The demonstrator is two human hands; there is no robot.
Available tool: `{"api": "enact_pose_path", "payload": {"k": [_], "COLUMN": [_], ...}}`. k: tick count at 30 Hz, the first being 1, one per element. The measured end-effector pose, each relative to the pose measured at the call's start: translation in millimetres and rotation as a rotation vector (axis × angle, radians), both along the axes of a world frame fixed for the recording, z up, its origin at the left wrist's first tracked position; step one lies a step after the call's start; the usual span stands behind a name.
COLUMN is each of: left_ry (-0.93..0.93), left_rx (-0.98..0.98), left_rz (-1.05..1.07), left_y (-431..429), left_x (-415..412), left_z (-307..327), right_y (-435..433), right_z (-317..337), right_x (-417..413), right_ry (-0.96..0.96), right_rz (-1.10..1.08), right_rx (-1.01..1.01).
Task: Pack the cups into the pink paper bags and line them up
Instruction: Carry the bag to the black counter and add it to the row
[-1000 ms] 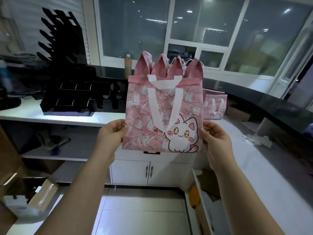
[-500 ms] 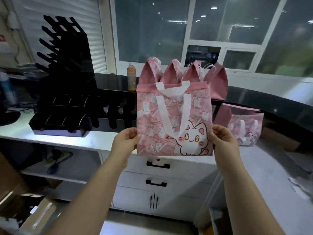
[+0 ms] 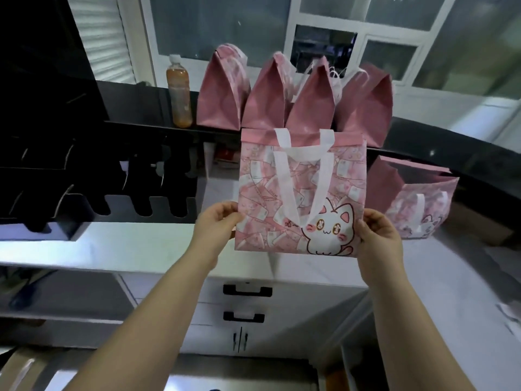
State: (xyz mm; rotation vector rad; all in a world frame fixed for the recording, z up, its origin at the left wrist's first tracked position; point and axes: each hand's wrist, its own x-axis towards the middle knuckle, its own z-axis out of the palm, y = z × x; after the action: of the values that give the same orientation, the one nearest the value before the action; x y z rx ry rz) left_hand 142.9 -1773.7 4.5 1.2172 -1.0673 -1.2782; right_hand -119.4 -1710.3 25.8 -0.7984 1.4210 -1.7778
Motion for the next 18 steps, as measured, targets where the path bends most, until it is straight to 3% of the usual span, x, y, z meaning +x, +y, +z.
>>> {"api": "enact_pose_path", "payload": {"k": [6,10,13,18], "left_ry": [-0.026,0.067,0.174,0.269], "left_rx": [-0.044,-0.079,-0.120,-0.219], "left_rz": [-0.128,-0.221,-0.305,-0.429], "left_y": [-102.8,-163.3,-189.7,-212.7], "left_x": [-9.5,-16.6,-35.4,-95.9], "left_z": [28.4,57.1,75.5,101.4], "right_y": [-85.5,-139.6,-161.1,-152.4], "right_z": [14.8,29.5,39.6,51.3], "right_x": [0.1,-5.8,-5.7,-6.7], "right_ry": [0.018,0.102,0.275,0.772], "right_rz": [-0.109,-0.270,-0.362,-0.544], "right_rx": [-0.017,-0.052,-0.095,-0.082]}}
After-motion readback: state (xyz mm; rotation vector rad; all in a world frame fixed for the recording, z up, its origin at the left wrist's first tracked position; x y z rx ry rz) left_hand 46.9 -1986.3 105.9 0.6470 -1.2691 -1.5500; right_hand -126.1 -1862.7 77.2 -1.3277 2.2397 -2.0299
